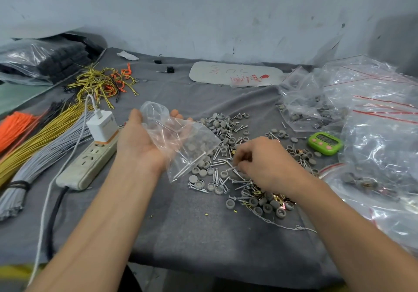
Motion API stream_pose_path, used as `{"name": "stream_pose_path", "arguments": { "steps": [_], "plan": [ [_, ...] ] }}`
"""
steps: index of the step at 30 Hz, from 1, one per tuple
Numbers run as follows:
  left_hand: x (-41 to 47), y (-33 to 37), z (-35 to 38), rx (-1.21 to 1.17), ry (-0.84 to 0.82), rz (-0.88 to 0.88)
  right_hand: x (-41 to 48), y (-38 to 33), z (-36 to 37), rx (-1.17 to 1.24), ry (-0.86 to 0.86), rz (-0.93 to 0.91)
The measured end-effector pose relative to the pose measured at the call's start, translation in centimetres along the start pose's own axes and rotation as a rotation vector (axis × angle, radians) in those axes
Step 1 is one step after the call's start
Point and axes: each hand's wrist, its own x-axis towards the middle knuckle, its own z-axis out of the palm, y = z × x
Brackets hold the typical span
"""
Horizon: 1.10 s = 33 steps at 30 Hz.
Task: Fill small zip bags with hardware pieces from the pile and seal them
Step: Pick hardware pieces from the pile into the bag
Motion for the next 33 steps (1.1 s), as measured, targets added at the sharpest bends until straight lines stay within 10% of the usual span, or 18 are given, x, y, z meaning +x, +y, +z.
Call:
{"name": "stream_pose_path", "arguments": {
  "steps": [7,16,22,29,33],
  "plan": [
    [-0.6,-0.4,0.8,-0.034,-0.013,0.038,-1.1,-2.3,0.6,1.118,-0.259,0.126],
    [0.3,-0.5,0.2,-0.003,-0.034,0.008,-1.1,-3.0,1.9,1.430,-0.460,0.100],
    [-0.4,1.8,0.0,0.178,-0.128,0.259,-0.4,-2.0,1.1,1.267,-0.173,0.160],
    [-0.1,-1.8,-1.5,1.903,-0.004,0.957,0.3,-0.6,-0.3,1.217,0.093,0.094],
    [0.3,-5.1,-1.5,2.259,-0.157,0.996,0.3,-0.2,0.2,0.526,0.256,-0.018]
  ]
}}
